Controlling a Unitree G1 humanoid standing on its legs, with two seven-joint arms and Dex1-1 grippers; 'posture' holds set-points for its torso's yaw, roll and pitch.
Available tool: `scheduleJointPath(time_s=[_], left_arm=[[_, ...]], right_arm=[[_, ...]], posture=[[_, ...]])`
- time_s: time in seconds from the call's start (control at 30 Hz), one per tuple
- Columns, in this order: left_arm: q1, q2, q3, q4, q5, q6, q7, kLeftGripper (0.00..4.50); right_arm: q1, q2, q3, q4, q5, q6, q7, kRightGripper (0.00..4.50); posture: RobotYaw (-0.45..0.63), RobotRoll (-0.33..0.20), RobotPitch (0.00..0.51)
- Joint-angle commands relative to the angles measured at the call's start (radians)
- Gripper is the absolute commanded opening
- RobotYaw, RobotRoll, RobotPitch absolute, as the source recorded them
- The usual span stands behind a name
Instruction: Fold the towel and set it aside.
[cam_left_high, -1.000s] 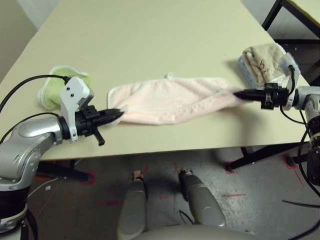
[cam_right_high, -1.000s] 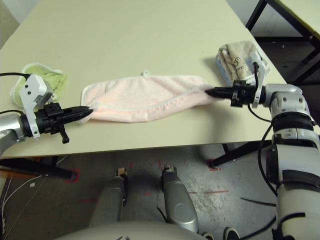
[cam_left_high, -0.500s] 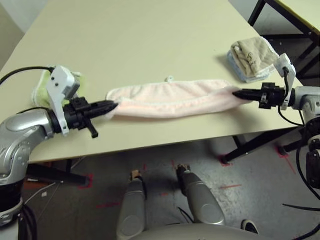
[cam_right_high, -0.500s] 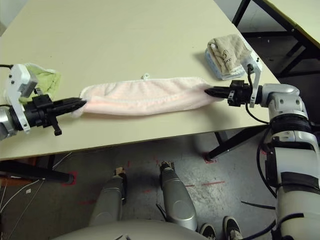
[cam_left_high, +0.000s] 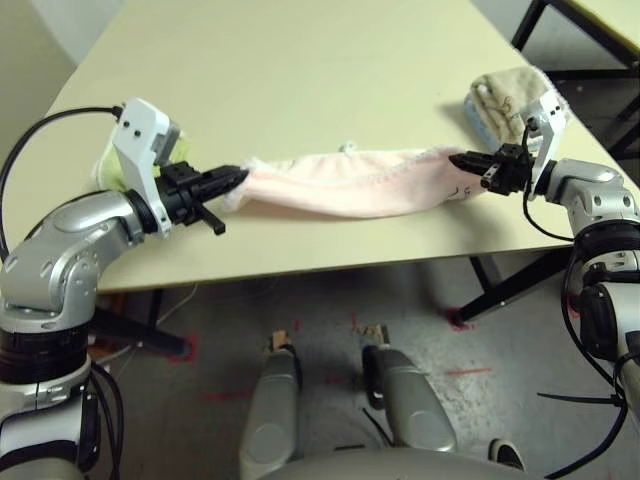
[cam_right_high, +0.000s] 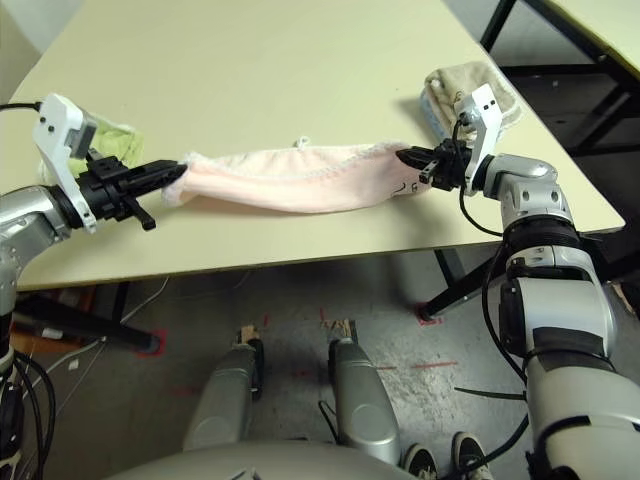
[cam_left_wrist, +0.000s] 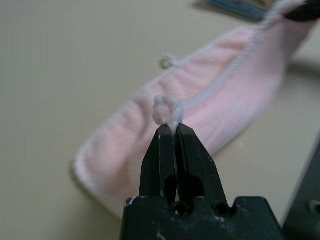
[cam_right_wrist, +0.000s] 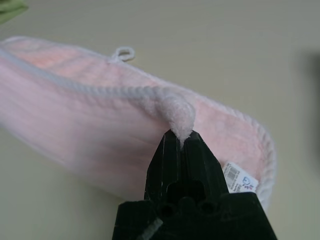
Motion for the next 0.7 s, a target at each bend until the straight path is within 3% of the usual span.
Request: scheduleJointPath(time_s=[0.03,0.4,0.7], left_arm=[[-0.022,-0.011,-0.009,0.027,0.007,0.022,0.015,0.06],[-0.117,-0.079,-0.079,0.143,0.089,-0.007,0.06,0.06],[-0.207,-0.1,-0.139,0.291,0.185,-0.109,0.027,0.06]], right_arm=[[-0.007,0.01,0.007,0.048,-0.027,-0.025,-0.045,0.0],[-0.073,0.029,0.0,0.144,-0.065,-0.053,-0.155,0.0],[-0.04,-0.06,-0.015,0.141,-0.047,-0.017,0.009,0.0]], posture=[[0.14,0.0,0.199],[0.15,0.0,0.2],[0.15,0.0,0.207]])
